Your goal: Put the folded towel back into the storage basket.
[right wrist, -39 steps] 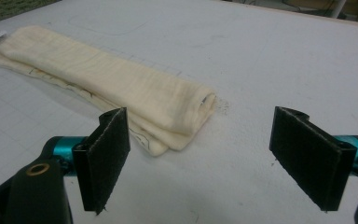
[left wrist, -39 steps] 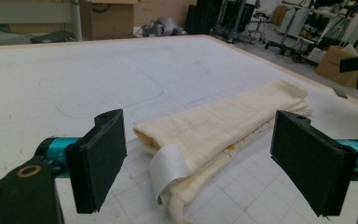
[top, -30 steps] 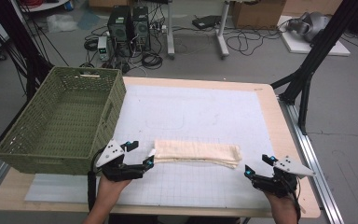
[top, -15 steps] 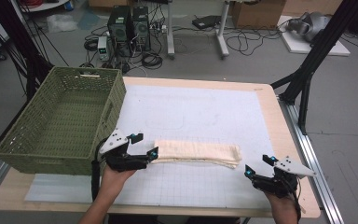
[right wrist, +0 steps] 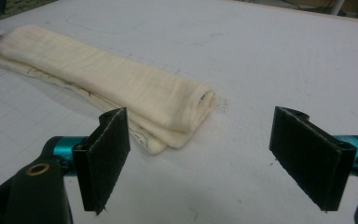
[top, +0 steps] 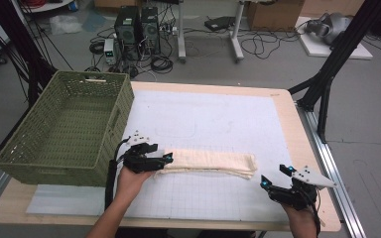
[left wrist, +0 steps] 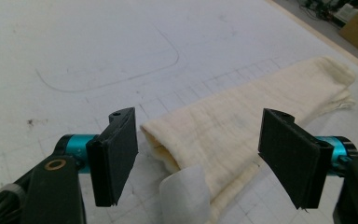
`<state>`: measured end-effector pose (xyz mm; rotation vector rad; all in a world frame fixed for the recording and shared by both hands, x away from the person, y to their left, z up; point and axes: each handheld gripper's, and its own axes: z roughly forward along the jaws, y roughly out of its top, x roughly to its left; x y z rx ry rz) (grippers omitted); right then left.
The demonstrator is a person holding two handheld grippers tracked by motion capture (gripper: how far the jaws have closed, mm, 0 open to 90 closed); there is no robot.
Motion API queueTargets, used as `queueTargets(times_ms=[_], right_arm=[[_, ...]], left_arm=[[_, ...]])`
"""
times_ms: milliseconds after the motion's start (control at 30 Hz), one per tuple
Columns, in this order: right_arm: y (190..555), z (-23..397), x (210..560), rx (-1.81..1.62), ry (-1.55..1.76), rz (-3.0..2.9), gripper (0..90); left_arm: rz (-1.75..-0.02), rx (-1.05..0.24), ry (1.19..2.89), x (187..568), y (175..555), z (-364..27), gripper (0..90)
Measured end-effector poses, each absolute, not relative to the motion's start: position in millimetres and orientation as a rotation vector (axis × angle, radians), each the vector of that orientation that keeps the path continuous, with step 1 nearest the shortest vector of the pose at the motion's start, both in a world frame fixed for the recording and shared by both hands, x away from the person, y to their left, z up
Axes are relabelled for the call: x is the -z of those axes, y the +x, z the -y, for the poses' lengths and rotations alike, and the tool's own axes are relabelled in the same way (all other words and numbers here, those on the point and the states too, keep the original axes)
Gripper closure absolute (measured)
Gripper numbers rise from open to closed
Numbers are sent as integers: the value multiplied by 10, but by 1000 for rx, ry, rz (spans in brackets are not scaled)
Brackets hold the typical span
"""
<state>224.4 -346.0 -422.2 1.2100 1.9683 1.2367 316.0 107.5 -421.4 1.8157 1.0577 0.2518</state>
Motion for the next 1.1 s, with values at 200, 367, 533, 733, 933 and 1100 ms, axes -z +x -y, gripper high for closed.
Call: queueTargets(times_ms=[200,367,533,733,933,1100], right_arm=[[2246,3454,4223,-1233,1210,-1973,187],[2249,3455,4225,-1235,1207,-1972,187],[2249,3451,4228,-1229,1208,-1979,187],[2255,3451,4232,-1227,1201,-1982,187],[2255,3446,4235,-1223,1206,-1987,188],[2263,3434,4246,-1219,1205,-1992,189]], left_arm=[[-1105,-226,1831,4283,3222,-1025,286],[-1124,-213,1877,4342,3244,-977,338],[-1118,-255,1909,4397,3243,-941,408],[-1136,-243,1913,4417,3249,-923,526],[-1130,-281,1986,4449,3190,-872,602],[-1084,-275,2005,4457,3159,-838,720]])
